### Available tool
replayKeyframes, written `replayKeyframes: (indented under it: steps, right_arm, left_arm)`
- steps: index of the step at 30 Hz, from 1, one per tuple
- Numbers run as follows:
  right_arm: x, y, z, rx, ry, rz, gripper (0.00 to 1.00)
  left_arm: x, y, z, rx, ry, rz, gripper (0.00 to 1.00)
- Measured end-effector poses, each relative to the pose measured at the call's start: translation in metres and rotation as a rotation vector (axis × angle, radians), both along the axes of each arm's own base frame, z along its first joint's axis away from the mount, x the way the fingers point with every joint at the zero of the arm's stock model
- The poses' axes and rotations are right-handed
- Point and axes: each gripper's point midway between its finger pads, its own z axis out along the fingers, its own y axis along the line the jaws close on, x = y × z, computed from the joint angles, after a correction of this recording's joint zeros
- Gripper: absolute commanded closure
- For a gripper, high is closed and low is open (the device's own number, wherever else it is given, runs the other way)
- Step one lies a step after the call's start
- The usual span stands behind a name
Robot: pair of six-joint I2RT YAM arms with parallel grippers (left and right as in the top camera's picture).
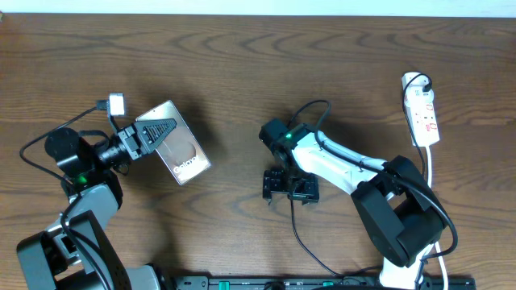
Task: Plug charger to phone and switch on socket
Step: 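Lower the right gripper onto the cable's plug end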
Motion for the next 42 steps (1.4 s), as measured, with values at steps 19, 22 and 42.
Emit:
replayKeyframes:
  steps: [19, 22, 42]
  right_arm:
    - [0.002, -0.011, -0.001, -0.079, 0.007, 0.017, 0.10]
    - [0.002, -0.012, -0.001, -0.083, 0.005, 0.018, 0.10]
    - [0.007, -0.010, -0.001, -0.082, -0.013, 0.015, 0.42]
  left_arm:
    - [0.000, 0.000, 0.000, 0.000, -0.001, 0.000, 0.93]
    - [0.000, 0.000, 0.000, 0.001, -0.001, 0.000, 0.93]
    - [0.000, 0.000, 0.000, 0.001, -0.001, 0.000, 0.93]
